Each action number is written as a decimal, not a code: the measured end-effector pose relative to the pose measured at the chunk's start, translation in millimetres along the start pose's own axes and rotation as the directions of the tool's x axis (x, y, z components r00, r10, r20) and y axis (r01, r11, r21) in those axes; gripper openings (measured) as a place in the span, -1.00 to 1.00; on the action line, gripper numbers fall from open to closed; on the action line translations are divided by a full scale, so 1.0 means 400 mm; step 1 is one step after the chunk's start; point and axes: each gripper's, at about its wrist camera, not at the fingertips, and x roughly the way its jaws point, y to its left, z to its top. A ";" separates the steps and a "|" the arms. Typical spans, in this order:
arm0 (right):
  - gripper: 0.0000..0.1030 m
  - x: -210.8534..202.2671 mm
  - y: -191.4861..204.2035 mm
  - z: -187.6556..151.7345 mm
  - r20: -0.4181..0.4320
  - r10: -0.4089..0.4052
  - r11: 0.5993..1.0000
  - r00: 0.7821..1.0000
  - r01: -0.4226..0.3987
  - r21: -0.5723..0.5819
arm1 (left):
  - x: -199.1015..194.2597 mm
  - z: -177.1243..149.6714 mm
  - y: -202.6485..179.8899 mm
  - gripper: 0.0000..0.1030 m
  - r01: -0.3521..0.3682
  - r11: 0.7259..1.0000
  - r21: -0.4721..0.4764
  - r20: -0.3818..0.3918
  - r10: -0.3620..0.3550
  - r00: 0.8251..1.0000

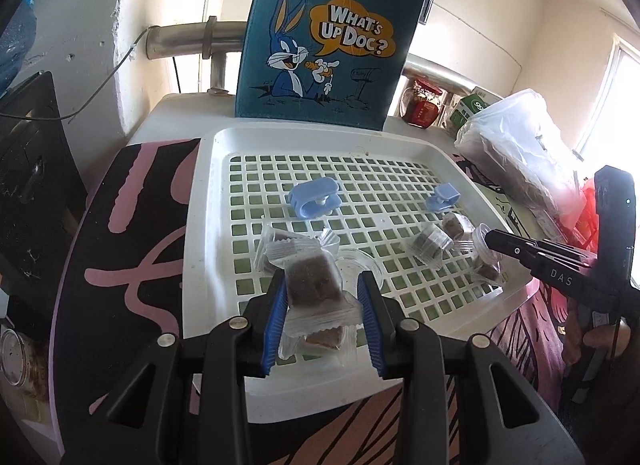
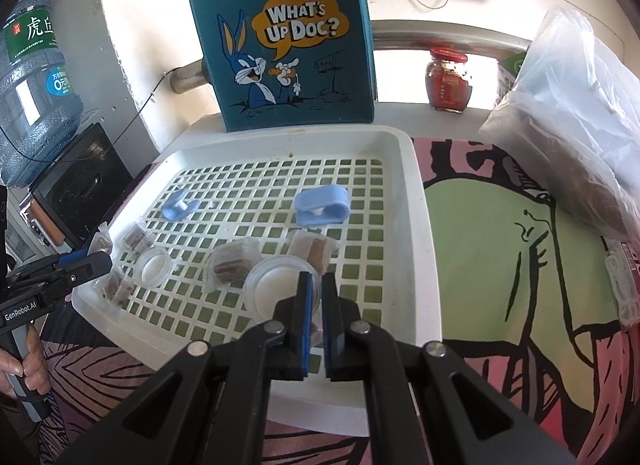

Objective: Organize objects
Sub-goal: 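Carry the snack packet and clear lid over the tray with both grippers, then lower the packet and lid onto the tray and open both grippers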

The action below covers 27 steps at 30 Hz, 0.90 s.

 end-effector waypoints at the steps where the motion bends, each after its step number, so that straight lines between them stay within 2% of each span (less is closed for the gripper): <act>1: -0.91 0.002 -0.001 0.000 0.002 -0.001 1.000 1.000 0.001 0.002 | 0.005 -0.001 -0.002 -0.33 -0.009 1.000 0.005 -0.003 0.009 1.000; 4: -0.88 0.002 -0.003 0.004 0.014 -0.004 1.000 1.000 0.004 0.008 | 0.013 -0.006 -0.004 -0.32 -0.038 0.999 0.019 0.005 0.038 0.999; 5: -0.85 0.000 0.000 0.005 0.027 0.001 1.000 1.000 -0.001 0.006 | 0.014 -0.006 -0.004 -0.24 -0.044 0.999 0.025 0.011 0.043 0.999; 6: -0.83 -0.002 0.002 0.005 0.037 0.007 1.000 0.999 -0.008 0.004 | 0.016 -0.007 -0.005 -0.04 -0.040 0.999 0.026 0.005 0.040 0.999; 8: -0.43 -0.007 0.005 0.004 0.050 0.005 1.000 0.999 -0.005 0.007 | 0.018 -0.007 -0.001 0.32 -0.024 1.000 0.010 -0.004 0.024 1.000; 11: -0.42 -0.029 0.010 0.002 0.084 -0.004 1.000 0.996 0.003 0.008 | -0.003 -0.006 0.001 0.55 0.006 1.000 -0.005 0.026 -0.006 1.000; 14: -0.41 -0.066 0.024 0.004 0.126 -0.012 1.000 0.992 0.013 -0.009 | -0.039 0.002 0.002 0.62 0.026 0.999 -0.018 0.056 -0.025 0.998; 16: -0.41 -0.097 0.035 0.005 0.159 -0.011 1.000 0.987 0.014 -0.018 | -0.072 0.008 0.001 0.75 0.037 0.999 -0.029 0.087 -0.034 0.996; 18: -0.38 -0.134 0.042 0.006 0.197 -0.002 1.000 0.980 0.006 -0.016 | -0.108 0.012 -0.003 0.99 0.034 0.999 -0.034 0.121 -0.029 0.992; 20: -0.11 -0.172 0.047 0.009 0.237 0.001 1.000 0.972 0.000 -0.005 | -0.148 0.015 -0.004 1.00 0.028 0.999 -0.040 0.177 -0.020 0.984; 22: 0.07 -0.215 0.049 0.009 0.279 0.009 1.000 0.960 -0.013 0.012 | -0.184 0.013 -0.008 1.00 0.019 0.999 -0.038 0.218 -0.011 0.976; 24: 0.13 -0.256 0.053 0.007 0.313 0.030 0.999 0.949 -0.038 0.019 | -0.209 0.008 -0.016 1.00 0.007 0.999 -0.031 0.233 0.000 0.972; 27: 0.32 -0.300 0.072 -0.011 0.342 0.057 0.998 0.938 -0.062 0.003 | -0.229 -0.010 -0.036 1.00 -0.023 1.000 0.002 0.224 0.022 0.974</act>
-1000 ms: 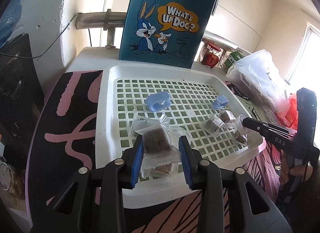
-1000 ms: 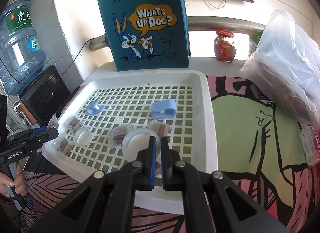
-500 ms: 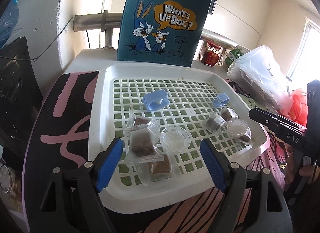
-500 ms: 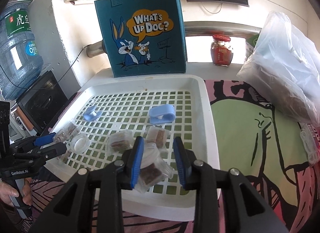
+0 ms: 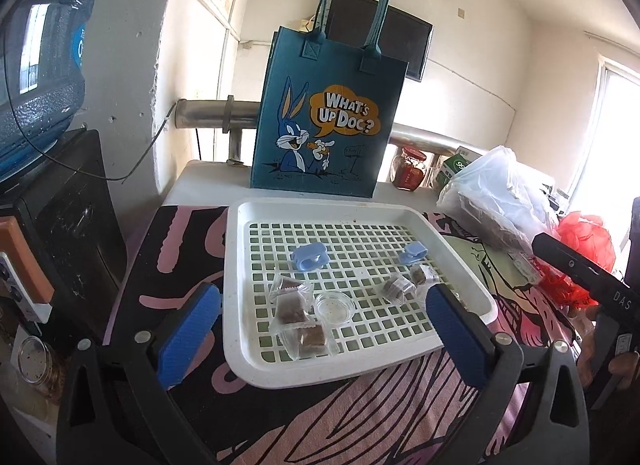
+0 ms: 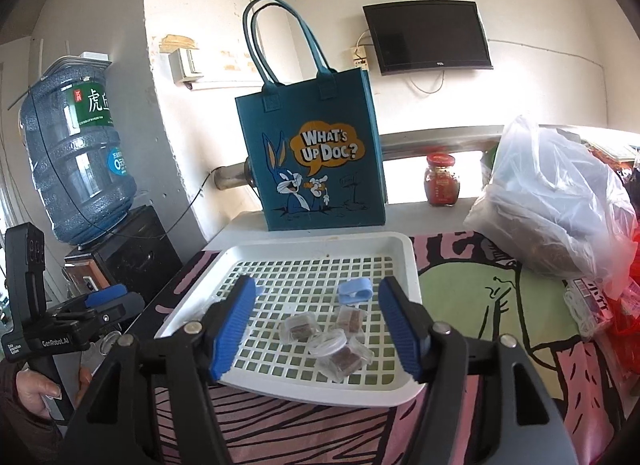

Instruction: Organize objects

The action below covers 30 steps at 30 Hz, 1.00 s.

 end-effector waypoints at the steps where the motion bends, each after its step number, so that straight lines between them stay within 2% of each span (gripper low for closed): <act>1: 0.40 -0.011 0.007 -0.006 0.005 0.000 1.000 1.000 0.000 0.001 | -0.006 -0.010 -0.006 1.00 0.006 1.000 0.008 -0.002 -0.006 1.000; 4: 0.48 -0.024 0.024 -0.035 -0.010 0.007 1.000 1.000 -0.007 -0.006 | -0.003 -0.053 -0.019 1.00 0.006 1.000 0.002 -0.054 -0.005 0.999; 8: 0.48 0.002 0.050 -0.108 -0.126 -0.005 0.998 0.992 -0.002 -0.057 | 0.023 -0.126 -0.041 1.00 -0.053 0.998 0.038 -0.116 0.057 0.992; 10: 0.48 0.020 0.065 -0.147 -0.175 -0.035 0.994 0.984 0.016 -0.109 | 0.043 -0.155 -0.052 1.00 -0.081 0.994 0.076 -0.156 0.092 0.983; 14: 0.48 0.051 0.077 -0.209 -0.249 -0.094 0.984 0.964 0.051 -0.173 | 0.078 -0.197 -0.055 1.00 -0.099 0.991 0.089 -0.223 0.117 0.968; 19: 0.48 0.080 0.076 -0.244 -0.300 -0.125 0.978 0.946 0.067 -0.196 | 0.105 -0.217 -0.057 1.00 -0.126 0.986 0.106 -0.265 0.150 0.952; 23: 0.48 0.116 0.065 -0.265 -0.381 -0.140 0.979 0.914 0.070 -0.191 | 0.118 -0.222 -0.054 1.00 -0.131 0.986 0.104 -0.293 0.156 0.943; 27: 0.48 0.128 0.057 -0.271 -0.411 -0.152 0.980 0.899 0.084 -0.180 | 0.146 -0.231 -0.054 1.00 -0.169 0.979 0.118 -0.348 0.200 0.916; 29: 0.49 0.140 0.055 -0.277 -0.436 -0.165 0.979 0.885 0.094 -0.181 | 0.145 -0.233 -0.061 1.00 -0.161 0.978 0.129 -0.346 0.197 0.917; 30: 0.49 0.138 0.057 -0.277 -0.430 -0.168 0.978 0.887 0.096 -0.185 | 0.145 -0.233 -0.062 1.00 -0.162 0.978 0.132 -0.347 0.199 0.917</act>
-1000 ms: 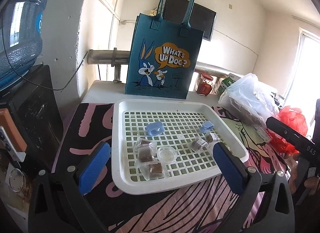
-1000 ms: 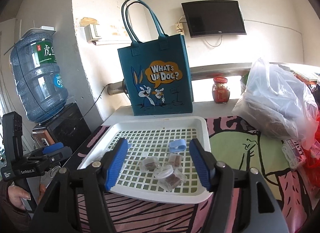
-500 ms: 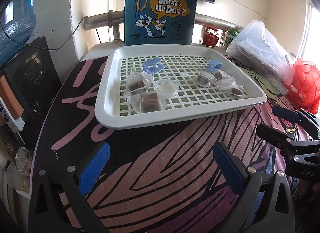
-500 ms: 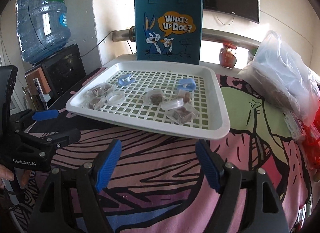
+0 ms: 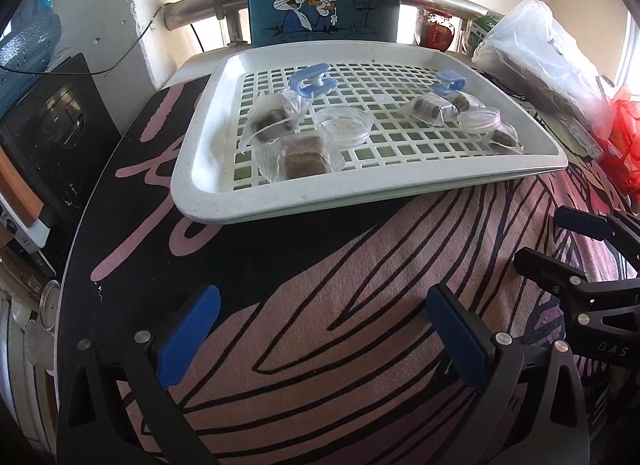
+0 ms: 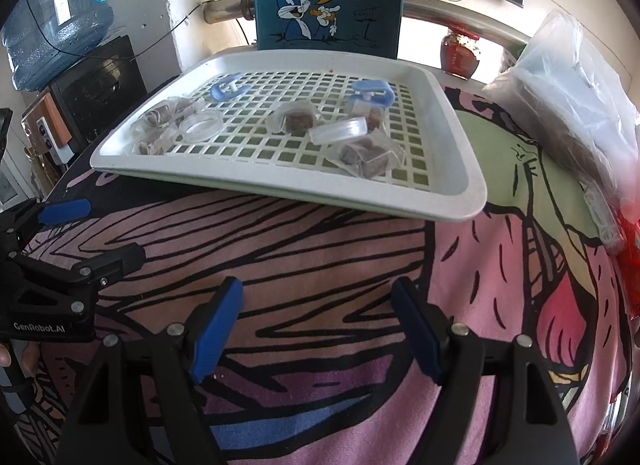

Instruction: Organize objects

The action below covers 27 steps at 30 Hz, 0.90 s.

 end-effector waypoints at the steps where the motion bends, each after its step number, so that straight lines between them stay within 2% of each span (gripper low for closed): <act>1: 0.49 0.000 0.003 0.000 -0.003 -0.004 1.000 1.000 0.004 -0.004 | 0.000 -0.001 0.001 1.00 0.001 1.000 -0.001 0.000 -0.001 1.000; 9: 0.55 0.002 -0.001 0.003 -0.008 -0.008 1.000 1.000 0.008 0.010 | 0.001 0.002 0.000 1.00 -0.003 1.000 0.001 -0.003 0.003 1.000; 11: 0.67 0.005 -0.003 0.004 -0.013 -0.015 1.000 1.000 0.016 0.015 | 0.002 0.003 0.000 1.00 -0.004 1.000 0.002 -0.004 0.004 1.000; 16: 0.79 0.008 -0.004 0.005 -0.022 -0.016 1.000 1.000 0.016 0.020 | 0.001 0.002 0.000 0.99 -0.004 1.000 0.002 -0.003 0.004 1.000; 20: 1.00 0.018 -0.002 0.005 -0.038 -0.008 1.000 0.999 0.008 0.016 | 0.002 0.001 -0.001 0.99 -0.004 1.000 0.001 -0.003 0.004 1.000; 27: 1.00 0.019 0.000 0.005 -0.039 -0.011 1.000 0.999 0.012 0.019 | 0.003 0.000 -0.004 0.99 -0.003 1.000 0.000 -0.002 0.003 1.000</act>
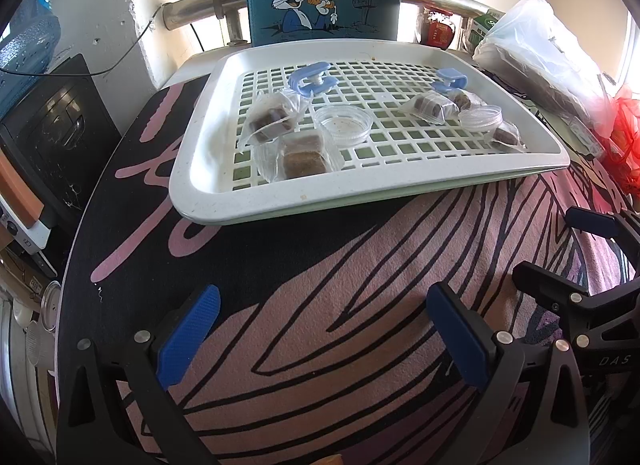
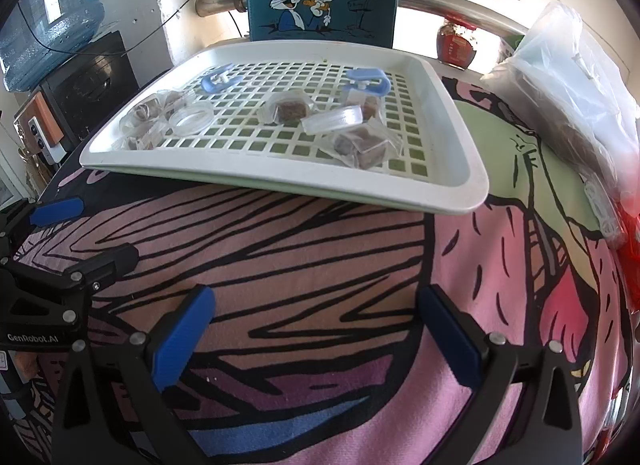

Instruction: Organize objects

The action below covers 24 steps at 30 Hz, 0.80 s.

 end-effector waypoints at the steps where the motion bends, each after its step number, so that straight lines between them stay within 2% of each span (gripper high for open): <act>1: 1.00 0.000 0.001 0.000 0.000 0.000 1.000 1.000 0.000 0.001 | 0.000 0.000 0.000 0.99 0.000 1.000 0.000 0.000 0.000 1.000; 24: 1.00 0.001 0.003 0.000 0.000 -0.011 1.000 1.000 0.011 0.016 | 0.000 -0.002 0.001 0.99 0.000 1.000 -0.001 0.001 0.000 1.000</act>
